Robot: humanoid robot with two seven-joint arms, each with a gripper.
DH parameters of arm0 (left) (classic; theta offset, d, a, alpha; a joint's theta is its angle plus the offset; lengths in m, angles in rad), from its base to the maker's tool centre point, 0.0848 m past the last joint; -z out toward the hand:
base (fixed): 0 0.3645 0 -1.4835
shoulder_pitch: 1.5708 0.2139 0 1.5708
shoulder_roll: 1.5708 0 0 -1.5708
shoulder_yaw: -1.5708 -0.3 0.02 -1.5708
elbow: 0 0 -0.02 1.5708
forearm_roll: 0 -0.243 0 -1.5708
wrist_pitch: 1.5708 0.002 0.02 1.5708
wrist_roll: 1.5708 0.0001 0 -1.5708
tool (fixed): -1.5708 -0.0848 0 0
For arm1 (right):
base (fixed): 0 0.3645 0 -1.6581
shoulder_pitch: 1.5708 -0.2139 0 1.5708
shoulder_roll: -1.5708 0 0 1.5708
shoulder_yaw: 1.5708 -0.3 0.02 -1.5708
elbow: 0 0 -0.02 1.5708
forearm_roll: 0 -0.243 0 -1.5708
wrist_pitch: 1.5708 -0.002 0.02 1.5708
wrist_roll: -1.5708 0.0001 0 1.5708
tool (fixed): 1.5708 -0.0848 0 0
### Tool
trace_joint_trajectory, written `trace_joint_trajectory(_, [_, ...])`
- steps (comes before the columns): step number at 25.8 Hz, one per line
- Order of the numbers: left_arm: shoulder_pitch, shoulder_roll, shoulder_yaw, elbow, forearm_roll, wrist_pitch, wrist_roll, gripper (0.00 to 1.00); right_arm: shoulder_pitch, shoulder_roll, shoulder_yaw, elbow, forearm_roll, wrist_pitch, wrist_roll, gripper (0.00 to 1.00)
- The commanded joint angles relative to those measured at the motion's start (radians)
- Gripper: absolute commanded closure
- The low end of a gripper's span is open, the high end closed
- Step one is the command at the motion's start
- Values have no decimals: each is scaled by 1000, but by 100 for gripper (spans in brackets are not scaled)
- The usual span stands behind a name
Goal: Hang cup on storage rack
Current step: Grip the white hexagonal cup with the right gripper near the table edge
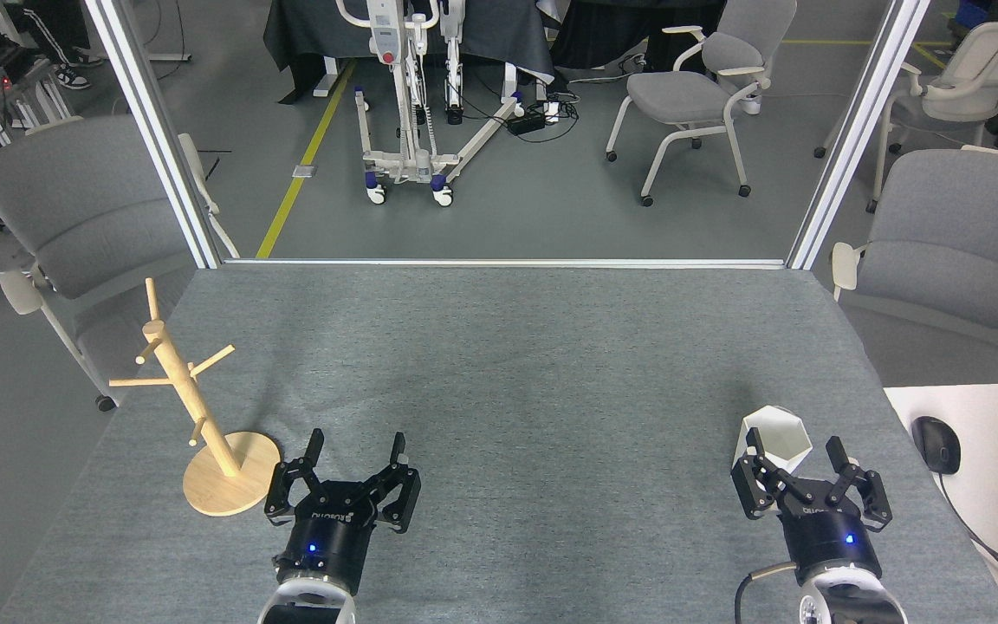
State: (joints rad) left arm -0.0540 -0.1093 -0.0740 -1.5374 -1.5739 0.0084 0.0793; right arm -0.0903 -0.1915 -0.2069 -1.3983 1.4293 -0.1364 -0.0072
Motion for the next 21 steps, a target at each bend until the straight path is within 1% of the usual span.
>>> trace_joint_trajectory(1, [0,-6,-4,3,0,1,0,0,18,-20,-25,61,-3,11,-4,1])
trace_joint_trajectory(4, [0,-6,-6,3,0,4,-1,0,9,-23,-66,124,-1,3,-4,1])
trace_joint_trajectory(10, [2,-6,-6,11,0,7,-1,0,6,-19,-60,153,0,3,-2,1])
trace_joint_trajectory(12, [2,-6,-6,14,-2,7,0,0,-6,-19,-55,186,2,3,-2,1])
trace_joint_trajectory(16, [3,-4,-4,13,-2,8,0,0,-66,-17,-20,236,2,3,-4,1])
trace_joint_trajectory(18, [3,-4,-4,14,-2,7,0,0,-74,-20,1,262,3,4,-8,1])
trace_joint_trajectory(21, [3,-4,-4,14,-2,7,0,0,-75,-19,1,265,3,3,-40,1])
